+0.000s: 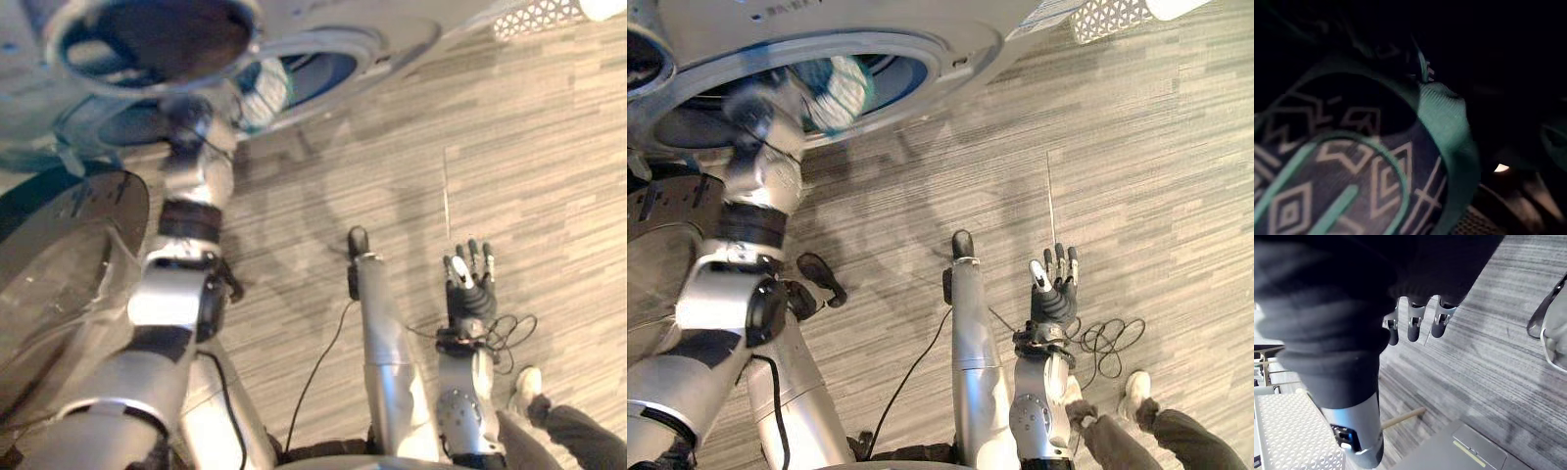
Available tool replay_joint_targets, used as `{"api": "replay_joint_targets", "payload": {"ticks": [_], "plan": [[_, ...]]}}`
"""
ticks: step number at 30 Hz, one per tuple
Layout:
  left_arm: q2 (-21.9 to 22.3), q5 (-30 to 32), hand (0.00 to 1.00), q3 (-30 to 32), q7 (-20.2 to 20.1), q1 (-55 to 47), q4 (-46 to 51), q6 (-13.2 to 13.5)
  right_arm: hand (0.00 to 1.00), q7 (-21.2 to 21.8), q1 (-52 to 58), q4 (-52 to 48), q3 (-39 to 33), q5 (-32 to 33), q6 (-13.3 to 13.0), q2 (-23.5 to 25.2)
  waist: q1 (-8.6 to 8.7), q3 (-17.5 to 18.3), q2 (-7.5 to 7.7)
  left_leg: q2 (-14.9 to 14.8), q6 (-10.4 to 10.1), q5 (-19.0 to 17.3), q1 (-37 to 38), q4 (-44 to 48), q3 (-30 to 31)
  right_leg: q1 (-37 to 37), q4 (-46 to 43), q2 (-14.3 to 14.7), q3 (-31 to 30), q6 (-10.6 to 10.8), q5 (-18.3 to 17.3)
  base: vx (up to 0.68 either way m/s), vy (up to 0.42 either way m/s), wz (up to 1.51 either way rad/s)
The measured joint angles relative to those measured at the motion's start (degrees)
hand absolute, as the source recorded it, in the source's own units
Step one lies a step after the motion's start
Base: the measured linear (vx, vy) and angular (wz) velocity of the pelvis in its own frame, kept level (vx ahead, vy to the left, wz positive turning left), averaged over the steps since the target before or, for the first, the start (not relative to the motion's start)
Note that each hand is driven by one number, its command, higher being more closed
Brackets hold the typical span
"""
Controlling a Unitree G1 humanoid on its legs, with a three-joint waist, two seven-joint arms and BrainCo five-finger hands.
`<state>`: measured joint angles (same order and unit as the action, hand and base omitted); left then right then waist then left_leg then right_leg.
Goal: Pick up the laundry basket with both hands and put the clothes into the washing machine.
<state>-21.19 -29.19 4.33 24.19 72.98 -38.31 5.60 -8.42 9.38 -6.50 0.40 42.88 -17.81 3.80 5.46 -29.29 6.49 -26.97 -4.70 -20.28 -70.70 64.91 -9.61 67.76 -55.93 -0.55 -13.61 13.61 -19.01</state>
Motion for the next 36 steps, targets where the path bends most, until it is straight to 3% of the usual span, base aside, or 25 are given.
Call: {"api": "replay_joint_targets", "payload": {"ticks": [4,5,7,10,11,12,13,15,19,21,30,36], "plan": [[-5.3,0.1,1.00,-2.7,1.2,8.7,0.0,0.7,0.00,1.4,1.5,0.1,0.0,0.6,0.0,-0.1,-0.26,0.0,-0.03,0.0,0.2,-0.1,0.0,-0.8,-1.0,0.1,2.1,-0.1,-0.6,0.4,1.0,-0.01,0.109,-0.10],[-5.2,1.2,1.00,-3.1,2.2,9.0,1.1,3.0,0.00,2.3,1.9,0.0,-0.1,1.4,-0.1,-0.1,-0.15,-0.2,-0.15,0.0,0.2,-0.1,-0.3,-1.1,-1.1,0.2,2.9,-0.1,-0.6,0.5,1.4,-0.01,0.111,-0.10],[-6.1,3.1,1.00,-7.3,3.8,10.5,1.2,1.6,0.00,3.3,3.4,0.0,-0.1,1.9,-0.3,-0.2,-0.69,-0.6,-0.43,0.0,0.3,-0.1,-0.5,-1.1,-1.4,0.4,3.5,-0.2,-0.7,0.5,1.6,0.01,0.085,-0.05],[-6.4,12.1,1.00,-13.3,7.0,13.3,3.5,0.2,0.00,3.9,5.1,0.0,-0.1,2.3,-0.3,-0.4,-1.17,-1.2,-0.40,0.1,0.3,0.0,-1.0,-1.0,-1.4,0.7,3.5,-0.2,-0.6,0.5,1.7,0.02,0.071,-0.01],[-7.5,19.5,0.00,-17.3,9.5,13.7,5.4,-0.8,0.00,5.0,5.3,-0.1,-0.1,2.7,-0.4,-0.9,-1.21,-1.2,-0.40,0.1,0.3,0.0,-1.3,-0.8,-1.3,0.9,3.6,-0.2,-0.6,0.5,1.7,0.01,0.053,-0.01],[-7.7,21.3,0.00,-18.0,10.0,13.8,5.5,-1.1,0.00,5.2,5.3,-0.1,-0.1,2.7,-0.4,-1.0,-1.21,-1.2,-0.40,0.0,0.3,0.0,-1.3,-0.8,-1.3,0.9,3.6,-0.2,-0.6,0.5,1.7,0.00,0.067,-0.01],[-8.5,29.4,0.00,-21.5,10.9,14.2,6.2,-2.8,0.00,6.2,5.4,-0.5,-0.1,3.1,-0.7,-1.7,-1.21,-1.2,-0.40,0.0,0.3,-0.1,-1.5,-0.7,-1.2,0.9,3.8,-0.2,-0.6,0.5,1.7,-0.01,0.056,-0.01],[-9.5,37.3,0.00,-27.6,10.8,16.1,6.3,-4.6,0.00,7.2,5.5,-1.0,-0.6,3.8,-0.9,-2.8,-1.39,-1.2,-0.38,0.0,0.3,-0.1,-2.0,-0.7,-0.9,1.1,4.1,-0.2,-0.3,0.5,2.1,-0.03,0.082,-0.02],[-10.5,51.6,0.00,-35.9,6.8,18.8,6.8,-6.8,0.00,8.6,5.7,-1.1,-3.2,5.6,-0.9,-3.3,-1.48,-1.2,-0.35,0.1,1.2,-0.5,-3.4,0.2,-0.1,1.4,4.5,-0.4,0.0,0.9,2.8,-0.03,0.085,-0.02],[-10.5,51.6,0.00,-36.0,4.7,19.4,6.8,-6.9,0.00,8.8,5.8,-1.0,-3.5,6.6,-0.8,-3.3,-1.39,-1.4,-0.22,0.1,1.4,-0.6,-3.5,0.4,-0.3,1.5,4.7,-0.4,-0.5,1.2,2.9,-0.03,0.076,-0.05],[-10.5,51.4,0.00,-36.2,2.4,21.6,4.1,-7.6,0.00,9.9,6.2,-0.5,-4.1,7.2,0.1,-4.2,-1.14,-1.6,-0.05,-0.1,1.8,-0.9,-4.4,1.0,-0.5,2.1,5.2,-0.3,-0.6,1.3,3.6,-0.03,0.070,-0.03],[-11.3,52.6,0.00,-30.2,2.0,23.0,1.0,-9.1,0.00,9.9,6.4,1.4,-4.0,7.2,0.5,-4.2,-0.95,-1.6,0.04,-0.7,1.8,-0.9,-5.7,1.1,-0.2,3.1,6.0,0.5,-0.7,1.2,5.1,-0.04,0.072,-0.09]]}}
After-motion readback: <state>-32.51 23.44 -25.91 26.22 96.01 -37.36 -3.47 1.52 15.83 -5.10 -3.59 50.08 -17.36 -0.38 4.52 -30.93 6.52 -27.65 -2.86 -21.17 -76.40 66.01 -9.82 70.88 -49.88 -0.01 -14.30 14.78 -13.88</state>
